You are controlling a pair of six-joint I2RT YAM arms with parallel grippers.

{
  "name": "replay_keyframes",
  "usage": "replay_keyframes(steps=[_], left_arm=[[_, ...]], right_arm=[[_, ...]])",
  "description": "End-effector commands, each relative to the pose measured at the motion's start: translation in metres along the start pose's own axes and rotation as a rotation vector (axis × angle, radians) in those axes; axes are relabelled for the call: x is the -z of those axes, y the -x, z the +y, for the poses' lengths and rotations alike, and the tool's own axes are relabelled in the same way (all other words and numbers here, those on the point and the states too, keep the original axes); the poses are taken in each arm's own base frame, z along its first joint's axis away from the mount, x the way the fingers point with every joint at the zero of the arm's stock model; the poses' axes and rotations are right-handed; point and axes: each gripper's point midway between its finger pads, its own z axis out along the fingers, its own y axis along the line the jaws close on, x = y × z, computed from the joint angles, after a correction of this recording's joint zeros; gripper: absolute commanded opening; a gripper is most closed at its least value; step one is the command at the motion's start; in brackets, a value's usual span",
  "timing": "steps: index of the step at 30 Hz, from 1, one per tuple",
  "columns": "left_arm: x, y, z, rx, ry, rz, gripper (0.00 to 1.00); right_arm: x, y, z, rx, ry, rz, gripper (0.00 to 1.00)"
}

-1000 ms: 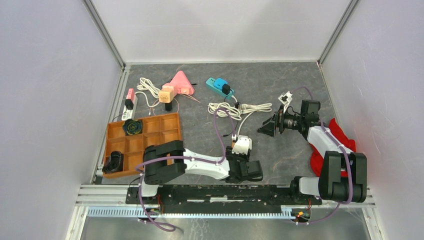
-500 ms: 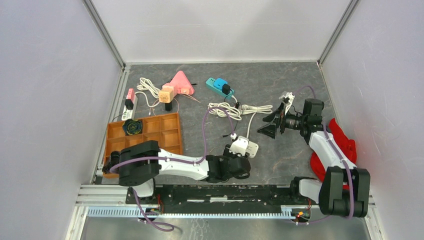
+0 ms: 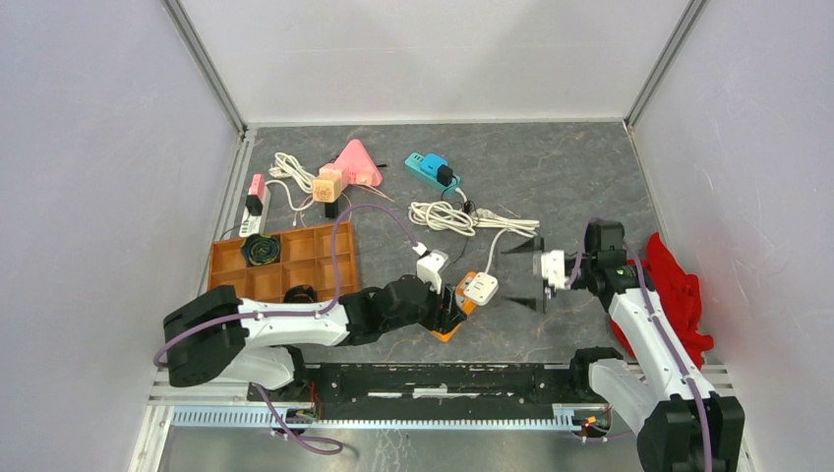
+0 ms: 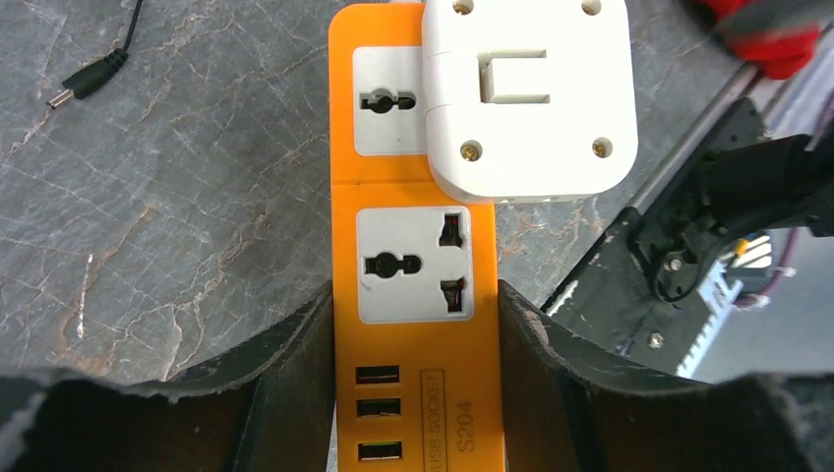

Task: Pull the plug off the socket
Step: Remove the plug from the socket.

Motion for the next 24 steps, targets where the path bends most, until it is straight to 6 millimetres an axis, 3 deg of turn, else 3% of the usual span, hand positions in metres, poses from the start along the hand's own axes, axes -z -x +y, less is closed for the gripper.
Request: replay_keyframes(steps=[1,6,12,24], left_arm=[[0.018,0.032,-0.046,0.056,-0.277,-0.064,0.02],[0.023,0.03,-0.056,0.083,-0.365,-0.017,0.02],[0.023,0.027,-0.062,0.079,-0.405,0.007,0.02],[0.009,0.015,-0.075,0.063,-0.482,0.107,0.02]], right_arm=[[-0.003,0.018,0.056,0.47,0.185,-0.115,0.98],[-0.006,0.035,0.055,0.551,0.228,-0.145,0.98],[-0.012,0.025,0.069,0.593,0.28,-0.147,0.97],[-0.015,0.018,0.07,0.632,0.293,-0.119,0.85]])
